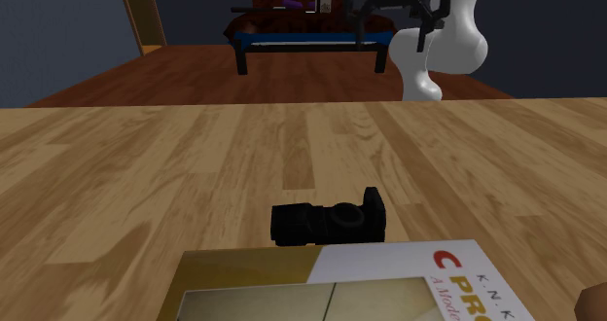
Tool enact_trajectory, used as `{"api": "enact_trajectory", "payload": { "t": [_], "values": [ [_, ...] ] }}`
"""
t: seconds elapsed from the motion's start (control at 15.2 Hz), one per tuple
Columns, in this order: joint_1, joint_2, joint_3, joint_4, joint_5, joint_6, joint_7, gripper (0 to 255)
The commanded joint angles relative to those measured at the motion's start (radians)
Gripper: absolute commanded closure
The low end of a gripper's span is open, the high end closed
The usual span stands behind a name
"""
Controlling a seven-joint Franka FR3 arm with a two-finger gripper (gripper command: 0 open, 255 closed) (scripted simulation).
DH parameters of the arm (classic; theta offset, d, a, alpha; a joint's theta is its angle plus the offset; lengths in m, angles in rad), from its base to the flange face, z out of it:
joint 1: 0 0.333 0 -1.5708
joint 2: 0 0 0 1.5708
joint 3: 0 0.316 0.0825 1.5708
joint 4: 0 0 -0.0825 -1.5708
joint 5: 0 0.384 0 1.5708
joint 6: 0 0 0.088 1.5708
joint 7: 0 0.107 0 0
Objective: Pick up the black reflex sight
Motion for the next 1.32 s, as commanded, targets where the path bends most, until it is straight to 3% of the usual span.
{"api": "enact_trajectory", "payload": {
  "t": [0.0,0.59,1.12,1.25],
  "values": [
    [0.011,0.084,0.006,0.069,-0.007,0.018,-0.030,0],
    [0.053,0.433,0.044,0.397,-0.052,0.046,-0.143,0],
    [0.106,0.761,0.085,0.794,-0.118,-0.017,-0.223,0],
    [0.111,0.783,0.087,0.810,-0.123,-0.011,-0.228,0]
  ]
}}
